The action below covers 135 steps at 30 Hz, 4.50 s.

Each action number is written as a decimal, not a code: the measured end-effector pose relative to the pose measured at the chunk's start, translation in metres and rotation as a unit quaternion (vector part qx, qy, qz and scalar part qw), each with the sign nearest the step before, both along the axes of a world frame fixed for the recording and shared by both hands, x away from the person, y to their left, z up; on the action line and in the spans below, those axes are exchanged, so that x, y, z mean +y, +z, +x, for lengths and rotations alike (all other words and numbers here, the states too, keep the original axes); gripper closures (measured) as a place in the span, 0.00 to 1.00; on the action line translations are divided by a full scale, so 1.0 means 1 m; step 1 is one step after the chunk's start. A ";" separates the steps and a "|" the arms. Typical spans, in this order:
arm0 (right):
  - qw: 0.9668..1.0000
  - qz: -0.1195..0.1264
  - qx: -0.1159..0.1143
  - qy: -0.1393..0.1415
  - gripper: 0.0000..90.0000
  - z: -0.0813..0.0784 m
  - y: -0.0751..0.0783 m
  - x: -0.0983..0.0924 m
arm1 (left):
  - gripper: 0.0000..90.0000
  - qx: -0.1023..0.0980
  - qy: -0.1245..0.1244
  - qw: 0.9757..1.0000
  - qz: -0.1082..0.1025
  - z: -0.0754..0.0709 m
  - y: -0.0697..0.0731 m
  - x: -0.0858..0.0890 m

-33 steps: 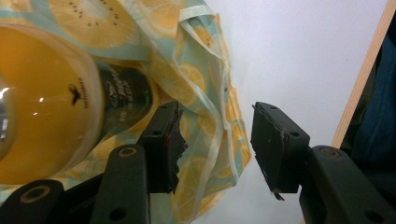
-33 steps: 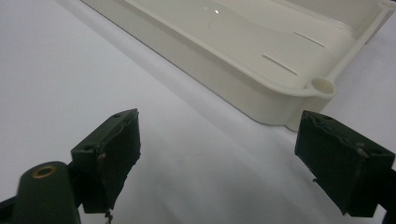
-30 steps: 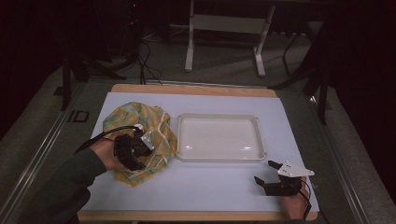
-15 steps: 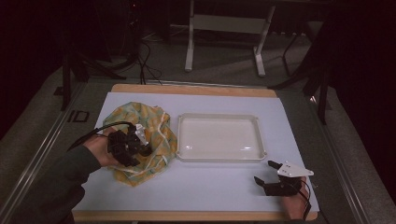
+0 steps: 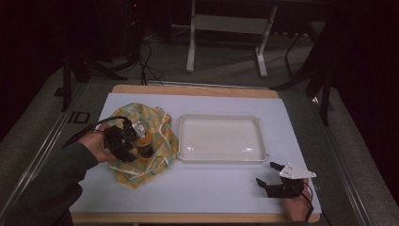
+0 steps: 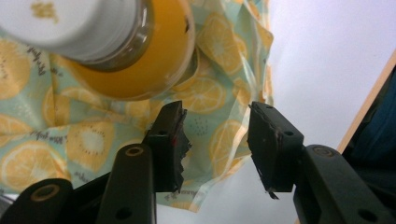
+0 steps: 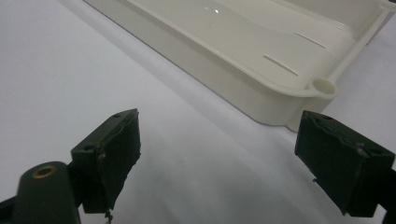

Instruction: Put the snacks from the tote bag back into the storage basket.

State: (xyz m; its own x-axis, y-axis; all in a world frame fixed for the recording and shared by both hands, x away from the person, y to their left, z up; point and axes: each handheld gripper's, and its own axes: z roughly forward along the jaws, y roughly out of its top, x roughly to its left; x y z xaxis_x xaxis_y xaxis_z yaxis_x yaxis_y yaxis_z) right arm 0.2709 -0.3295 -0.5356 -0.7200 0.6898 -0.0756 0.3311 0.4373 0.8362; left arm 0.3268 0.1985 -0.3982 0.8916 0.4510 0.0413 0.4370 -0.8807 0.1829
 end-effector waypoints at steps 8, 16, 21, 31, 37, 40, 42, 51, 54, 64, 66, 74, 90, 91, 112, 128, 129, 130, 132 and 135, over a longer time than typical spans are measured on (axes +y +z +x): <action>1.000 -0.004 0.002 0.001 0.16 0.000 0.000 0.001 | 0.55 0.003 0.027 1.000 0.003 0.006 0.001 0.005; 1.000 -0.004 0.002 0.001 0.16 0.000 0.000 0.001 | 0.51 -0.007 0.035 0.999 0.003 0.008 0.007 0.004; 1.000 -0.004 0.003 0.001 0.16 0.000 0.000 0.001 | 0.49 -0.016 0.049 0.999 -0.004 0.013 0.012 0.005; 1.000 -0.003 0.003 0.001 0.16 0.000 0.000 0.001 | 0.48 -0.018 0.071 0.997 -0.020 0.019 0.021 0.003; 1.000 -0.003 0.003 0.002 0.16 0.000 0.000 0.001 | 0.50 -0.012 0.069 0.997 -0.015 0.024 0.024 0.000; 1.000 -0.003 0.003 0.002 0.16 0.000 0.000 0.001 | 0.50 -0.010 0.073 0.997 -0.011 0.026 0.025 -0.003; 1.000 -0.003 0.004 0.002 0.16 0.000 0.000 0.001 | 0.50 -0.007 0.074 0.997 -0.011 0.028 0.026 -0.003; 1.000 -0.002 0.004 0.002 0.16 0.000 0.000 0.001 | 0.51 -0.003 0.087 0.996 -0.008 0.037 0.026 -0.007; 1.000 -0.003 0.006 0.002 0.16 0.000 0.000 0.001 | 0.51 -0.004 0.086 0.996 -0.007 0.039 0.026 -0.009; 1.000 -0.003 0.006 0.003 0.16 0.000 0.000 0.001 | 0.56 -0.007 0.103 0.995 -0.012 0.044 0.031 -0.019; 1.000 -0.003 0.006 0.003 0.16 0.001 0.000 0.001 | 0.57 -0.008 0.107 0.994 -0.013 0.045 0.032 -0.020; 1.000 -0.003 0.006 0.003 0.16 0.001 0.000 0.001 | 0.60 -0.004 0.121 0.993 -0.013 0.049 0.033 -0.024; 1.000 -0.003 0.007 0.004 0.16 0.001 0.000 0.001 | 0.65 0.012 0.081 0.997 0.013 0.050 0.038 -0.030; 1.000 -0.003 0.006 0.004 0.16 0.001 0.000 0.001 | 0.65 0.013 0.078 0.997 0.015 0.049 0.038 -0.031; 1.000 -0.003 0.007 0.006 0.16 0.001 0.000 0.001 | 0.65 -0.006 0.009 1.000 0.017 0.044 0.043 -0.036; 1.000 -0.004 0.004 0.008 0.16 0.000 0.000 0.001 | 0.65 0.016 -0.030 0.998 0.051 0.039 0.056 -0.042; 1.000 -0.004 0.004 0.008 0.16 0.000 0.000 0.001 | 0.65 0.016 -0.030 0.998 0.051 0.039 0.056 -0.042; 1.000 -0.004 0.004 0.008 0.16 0.000 0.000 0.001 | 0.65 0.016 -0.031 0.998 0.051 0.039 0.058 -0.042; 1.000 -0.004 0.004 0.008 0.16 0.000 0.000 0.001 | 0.65 0.015 -0.030 0.998 0.046 0.038 0.060 -0.042; 1.000 -0.004 0.005 0.008 0.16 0.001 0.000 0.001 | 0.65 0.016 -0.034 0.998 0.050 0.038 0.062 -0.043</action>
State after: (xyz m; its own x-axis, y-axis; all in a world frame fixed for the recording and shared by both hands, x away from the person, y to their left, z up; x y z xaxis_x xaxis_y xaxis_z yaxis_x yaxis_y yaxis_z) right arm 0.2714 -0.3281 -0.5358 -0.7317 0.6775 -0.0750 0.3315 0.4498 0.8293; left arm 0.3644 0.1556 -0.3362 0.9212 0.3853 0.0544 0.3807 -0.9213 0.0789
